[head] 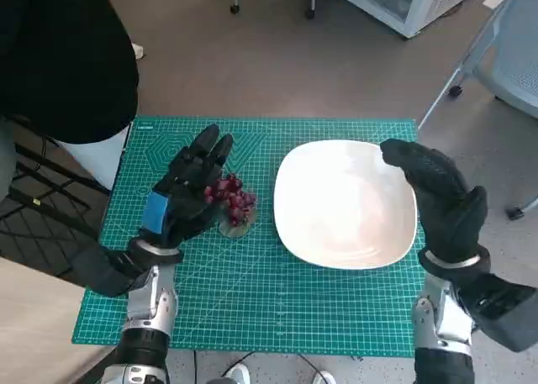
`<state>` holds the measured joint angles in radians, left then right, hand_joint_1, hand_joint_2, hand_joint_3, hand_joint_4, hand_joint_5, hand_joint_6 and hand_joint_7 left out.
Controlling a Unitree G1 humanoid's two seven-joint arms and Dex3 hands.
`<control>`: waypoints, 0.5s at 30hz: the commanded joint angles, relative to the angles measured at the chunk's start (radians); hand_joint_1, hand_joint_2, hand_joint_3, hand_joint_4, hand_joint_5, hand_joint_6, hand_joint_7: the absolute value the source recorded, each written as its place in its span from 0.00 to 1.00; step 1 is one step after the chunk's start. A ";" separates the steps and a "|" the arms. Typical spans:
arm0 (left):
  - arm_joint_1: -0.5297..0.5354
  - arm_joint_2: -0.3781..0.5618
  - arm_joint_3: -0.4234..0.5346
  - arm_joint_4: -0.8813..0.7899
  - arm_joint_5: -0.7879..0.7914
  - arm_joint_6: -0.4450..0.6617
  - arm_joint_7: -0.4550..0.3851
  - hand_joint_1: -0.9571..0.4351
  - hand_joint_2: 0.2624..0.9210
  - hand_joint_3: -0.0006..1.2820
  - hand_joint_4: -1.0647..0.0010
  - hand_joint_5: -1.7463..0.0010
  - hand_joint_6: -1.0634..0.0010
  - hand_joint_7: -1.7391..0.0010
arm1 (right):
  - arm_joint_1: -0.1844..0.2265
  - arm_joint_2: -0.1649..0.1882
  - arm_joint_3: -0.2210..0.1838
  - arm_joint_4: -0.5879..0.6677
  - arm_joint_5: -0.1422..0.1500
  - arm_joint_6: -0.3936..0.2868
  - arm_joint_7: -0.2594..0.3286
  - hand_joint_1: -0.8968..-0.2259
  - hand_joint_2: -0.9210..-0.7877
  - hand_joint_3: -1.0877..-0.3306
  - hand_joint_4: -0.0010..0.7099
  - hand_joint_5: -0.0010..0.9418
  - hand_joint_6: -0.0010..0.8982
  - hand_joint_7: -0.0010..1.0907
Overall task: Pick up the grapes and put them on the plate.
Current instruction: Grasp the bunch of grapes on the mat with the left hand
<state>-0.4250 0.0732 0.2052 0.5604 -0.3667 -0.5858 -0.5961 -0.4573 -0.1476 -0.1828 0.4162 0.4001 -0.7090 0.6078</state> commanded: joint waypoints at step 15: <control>0.003 -0.009 -0.009 0.010 0.014 -0.026 0.022 0.38 1.00 0.11 0.72 1.00 0.61 1.00 | 0.009 -0.010 -0.014 0.017 0.024 0.015 0.028 0.57 0.00 0.71 0.30 0.00 0.05 0.31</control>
<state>-0.4242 0.0694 0.2004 0.5655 -0.3577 -0.5974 -0.5761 -0.4574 -0.1533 -0.1943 0.4212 0.4176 -0.7090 0.6278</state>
